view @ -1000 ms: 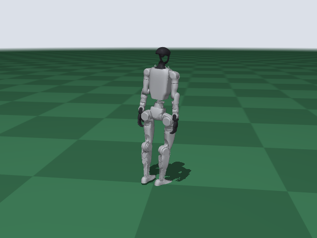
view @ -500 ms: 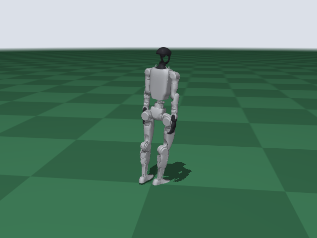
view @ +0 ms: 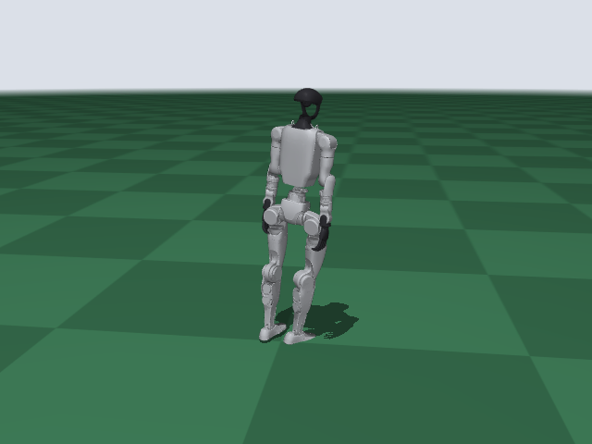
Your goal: Upper body actions
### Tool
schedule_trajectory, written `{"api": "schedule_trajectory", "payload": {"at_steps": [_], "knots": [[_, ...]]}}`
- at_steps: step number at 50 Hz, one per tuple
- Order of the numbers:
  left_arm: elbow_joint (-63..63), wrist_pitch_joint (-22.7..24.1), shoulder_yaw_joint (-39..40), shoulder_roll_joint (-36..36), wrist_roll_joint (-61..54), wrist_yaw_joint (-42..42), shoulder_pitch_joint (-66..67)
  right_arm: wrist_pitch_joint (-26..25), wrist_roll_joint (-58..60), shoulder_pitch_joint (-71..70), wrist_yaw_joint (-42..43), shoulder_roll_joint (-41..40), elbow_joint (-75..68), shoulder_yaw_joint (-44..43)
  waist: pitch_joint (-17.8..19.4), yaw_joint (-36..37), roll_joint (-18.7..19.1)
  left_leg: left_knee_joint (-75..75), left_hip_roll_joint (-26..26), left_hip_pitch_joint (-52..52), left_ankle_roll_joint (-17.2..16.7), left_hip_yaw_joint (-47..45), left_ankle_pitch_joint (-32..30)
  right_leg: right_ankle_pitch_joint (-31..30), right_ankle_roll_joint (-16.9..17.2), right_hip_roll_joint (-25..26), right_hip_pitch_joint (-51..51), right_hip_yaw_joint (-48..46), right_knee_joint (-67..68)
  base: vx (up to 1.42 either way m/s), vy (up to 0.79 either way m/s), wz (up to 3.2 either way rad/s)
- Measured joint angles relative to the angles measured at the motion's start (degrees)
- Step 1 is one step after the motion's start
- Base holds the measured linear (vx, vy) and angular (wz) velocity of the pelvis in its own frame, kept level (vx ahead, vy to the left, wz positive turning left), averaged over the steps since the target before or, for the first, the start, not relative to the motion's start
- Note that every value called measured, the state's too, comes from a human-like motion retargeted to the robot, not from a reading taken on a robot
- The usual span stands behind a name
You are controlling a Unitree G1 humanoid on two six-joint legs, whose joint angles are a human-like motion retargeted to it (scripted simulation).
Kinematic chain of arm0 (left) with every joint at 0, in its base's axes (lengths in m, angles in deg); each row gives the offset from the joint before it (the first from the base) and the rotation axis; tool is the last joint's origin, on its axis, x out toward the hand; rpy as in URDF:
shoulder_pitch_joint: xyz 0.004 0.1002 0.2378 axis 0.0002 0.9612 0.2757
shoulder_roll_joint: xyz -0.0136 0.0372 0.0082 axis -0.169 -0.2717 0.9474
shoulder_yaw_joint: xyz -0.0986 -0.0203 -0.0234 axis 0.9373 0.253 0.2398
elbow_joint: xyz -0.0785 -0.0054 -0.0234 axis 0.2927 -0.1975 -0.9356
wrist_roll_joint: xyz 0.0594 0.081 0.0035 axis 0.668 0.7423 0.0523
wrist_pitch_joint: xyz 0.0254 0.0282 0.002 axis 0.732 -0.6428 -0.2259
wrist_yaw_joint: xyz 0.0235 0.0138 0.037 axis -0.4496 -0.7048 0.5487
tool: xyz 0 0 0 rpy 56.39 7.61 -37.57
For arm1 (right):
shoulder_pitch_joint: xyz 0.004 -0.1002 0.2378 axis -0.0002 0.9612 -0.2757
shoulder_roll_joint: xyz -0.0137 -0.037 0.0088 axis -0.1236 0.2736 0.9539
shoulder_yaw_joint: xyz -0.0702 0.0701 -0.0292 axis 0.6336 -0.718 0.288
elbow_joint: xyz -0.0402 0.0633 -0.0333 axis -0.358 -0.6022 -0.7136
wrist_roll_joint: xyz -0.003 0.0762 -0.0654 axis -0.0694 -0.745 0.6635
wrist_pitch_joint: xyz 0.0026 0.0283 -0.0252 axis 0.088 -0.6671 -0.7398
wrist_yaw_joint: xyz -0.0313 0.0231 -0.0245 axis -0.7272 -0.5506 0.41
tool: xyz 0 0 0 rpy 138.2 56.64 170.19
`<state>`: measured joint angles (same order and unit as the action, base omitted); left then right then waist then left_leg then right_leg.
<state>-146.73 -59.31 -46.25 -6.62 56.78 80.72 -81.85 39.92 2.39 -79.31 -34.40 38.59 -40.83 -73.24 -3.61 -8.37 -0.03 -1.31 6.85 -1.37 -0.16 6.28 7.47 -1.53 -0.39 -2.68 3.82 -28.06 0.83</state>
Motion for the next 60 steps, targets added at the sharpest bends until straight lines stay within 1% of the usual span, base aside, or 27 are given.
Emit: {"api": "schedule_trajectory", "payload": {"at_steps": [5,10,15,23,26,31,32,33,34,35,37,39,42,45,47,50,52,53,55,58,60], "knots": [[-0.06,0.07,0.31,0.28,0.56,0.45,0.27,0.08,0.47,-0.01,0.11,0.4,0.03,-0.58,0.26,0.41,-0.62,-2.4,0.53,-1.84,-0.36,0.79,0.73,0.38,-0.52,-0.26,0.26,0.42,0.28,-0.03,-0.05,0.17],[-1.58,0.38,1.86,1.21,-1.49,2.09,0.31,0.07,1.01,0.03,0.32,1.34,-0.34,-1.24,0.0,1.2,-0.6,-2.79,0.6,-1.99,-0.51,0.69,1.11,0.27,-0.94,-0.23,0.21,0.44,0.16,0.0,0.0,0.0],[-2.11,0.21,1.8,1.68,-1.89,1.46,0.89,-0.14,0.41,-0.15,0.44,2.17,-0.98,-1.46,-0.84,0.74,0.23,-2.25,0.27,-1.84,-0.66,0.73,1.2,0.14,-1.04,-0.07,0.41,0.29,0.17,0.02,0.0,0.0],[0.8,-0.16,-0.37,1.62,0.92,0.99,0.42,-0.04,-1.91,-0.69,0.16,1.49,0.25,-0.35,-0.6,0.63,1.4,-4.35,-0.5,-4.0,-1.82,0.42,1.65,-0.73,-0.95,-0.53,1.11,-0.21,0.45,-0.02,0.0,0.01],[1.84,-0.35,-0.68,1.86,0.75,1.42,-1.02,0.23,-2.3,-1.08,0.23,0.94,1.04,0.34,0.01,1.2,1.77,-5.63,0.0,-6.04,-1.79,0.8,1.24,-1.34,-1.28,-0.94,1.34,-2.08,-0.07,-0.13,0.02,0.22],[3.82,-0.38,-2.65,2.87,0.69,1.87,-5.48,0.46,-2.88,-1.54,0.23,0.38,2.14,-0.76,2.01,2.06,2.28,-5.34,2.98,-9.31,-0.81,4.27,-2.65,-1.4,-1.65,-2.38,1.01,-8.82,-1.59,-0.29,0.11,1.13],[4.23,-0.26,-3.31,3.21,0.85,2.11,-6.51,0.52,-3.16,-1.48,0.17,0.38,2.25,-1.37,2.4,2.32,2.3,-4.93,3.12,-9.7,-0.51,2.94,-2.62,-1.27,-1.65,-2.83,0.78,-10.56,-1.94,-0.39,0.18,1.87],[4.62,-0.05,-4.07,3.61,1.02,2.39,-7.41,0.52,-3.4,-1.33,0.15,0.47,2.25,-1.98,2.58,2.82,2.2,-4.47,2.45,-10.02,0.05,-1.67,-1.8,-1.14,-1.59,-3.39,0.56,-12.33,-2.29,-0.35,0.17,1.86],[5.0,0.2,-4.79,4.07,1.26,2.69,-7.97,0.42,-3.48,-1.14,0.31,0.63,2.07,-2.55,2.52,3.49,2.18,-3.85,0.97,-9.97,-0.21,-7.99,-0.76,-0.96,-1.5,-3.79,0.39,-14.0,-2.59,-0.3,0.17,1.83],[5.37,0.47,-5.5,4.54,1.53,2.99,-8.37,0.26,-3.48,-0.92,0.56,0.81,1.81,-3.09,2.33,4.24,2.2,-3.16,-0.9,-9.75,-0.87,-15.17,0.37,-0.75,-1.41,-4.12,0.24,-15.6,-2.87,-0.29,0.2,1.95],[6.09,1.1,-6.82,5.15,2.1,3.37,-8.25,-0.2,-2.86,-0.57,1.52,1.25,0.99,-4.04,1.39,4.48,2.52,-2.24,-3.89,-8.78,-3.86,-26.15,1.63,-0.08,-1.04,-4.69,-0.04,-19.33,-3.18,-0.27,0.23,2.15],[6.61,1.59,-7.89,5.25,2.79,3.8,-7.65,-0.49,-2.24,-0.12,2.34,1.54,0.34,-4.56,0.68,4.2,2.62,-2.04,-5.98,-7.92,-4.85,-34.75,1.37,0.68,-0.77,-5.1,-0.67,-22.53,-3.5,-0.21,0.17,2.26],[6.77,2.19,-8.65,4.71,4.38,5.44,-6.35,-0.56,-1.98,0.71,2.44,1.79,-0.22,-4.71,-0.32,3.58,2.46,-2.7,-8.2,-6.65,-4.89,-43.53,-0.27,2.0,0.04,-5.54,-2.33,-28.68,-3.87,-0.19,0.22,2.21],[5.7,2.67,-8.17,4.01,5.14,7.7,-4.26,-0.76,-1.07,1.63,2.39,1.88,-0.65,-5.32,-1.89,4.1,1.68,-3.22,-9.64,-5.63,-3.92,-49.42,-2.53,3.13,1.56,-6.23,-4.25,-35.69,-3.84,-0.06,0.14,2.0],[4.28,2.84,-7.04,3.53,4.36,8.58,-2.72,-0.86,-0.47,2.05,2.72,1.92,-0.86,-5.88,-2.74,4.95,1.69,-2.15,-9.63,-5.14,-3.73,-49.4,-4.48,3.81,2.58,-5.63,-5.69,-39.86,-3.84,-0.05,0.38,1.72],[1.46,2.42,-4.15,2.77,2.34,8.8,-0.77,-0.97,-0.13,2.21,2.92,2.23,-1.1,-6.51,-3.28,6.57,2.71,0.84,-8.7,-4.34,-6.45,-45.79,-9.05,4.74,4.07,-3.08,-8.31,-44.97,-4.07,-0.01,0.28,1.33],[-0.49,1.92,-1.93,2.45,0.8,8.62,0.36,-1.02,-0.2,2.05,2.93,2.69,-1.23,-6.59,-3.67,7.45,2.4,3.13,-6.03,-4.22,-4.27,-43.73,-8.79,4.91,5.06,-3.0,-9.87,-47.56,-3.84,0.02,0.38,1.06],[-1.34,1.67,-0.83,2.22,0.05,8.45,0.92,-1.11,-0.31,1.86,2.97,2.89,-1.3,-6.4,-3.94,7.72,2.25,3.59,-5.45,-4.22,-4.08,-43.59,-8.77,4.92,5.52,-3.05,-10.52,-48.72,-3.6,0.04,0.35,0.99],[-2.59,1.3,0.72,1.68,-1.16,8.06,2.02,-1.17,-0.78,1.51,3.25,3.05,-1.1,-6.11,-4.17,8.23,1.99,3.7,-4.0,-4.69,-3.08,-39.82,-8.02,4.91,5.93,-3.12,-11.87,-50.67,-2.92,0.05,0.43,1.0],[-2.76,1.31,0.43,1.1,-1.83,7.81,2.8,-0.2,-1.92,1.39,2.82,2.77,0.51,-6.03,-3.66,8.47,1.85,1.99,-3.17,-5.7,-2.24,-34.53,-6.7,3.09,5.41,-3.47,-14.31,-53.74,-0.94,0.01,0.45,1.3],[-2.67,1.04,-0.63,0.95,-1.39,7.62,2.53,0.25,-1.89,1.78,1.99,2.56,1.94,-6.0,-3.0,8.7,2.54,1.15,-3.35,-5.48,-1.72,-32.73,-5.95,0.27,4.29,-3.29,-16.57,-56.36,1.1,-0.01,0.36,1.45]]}}
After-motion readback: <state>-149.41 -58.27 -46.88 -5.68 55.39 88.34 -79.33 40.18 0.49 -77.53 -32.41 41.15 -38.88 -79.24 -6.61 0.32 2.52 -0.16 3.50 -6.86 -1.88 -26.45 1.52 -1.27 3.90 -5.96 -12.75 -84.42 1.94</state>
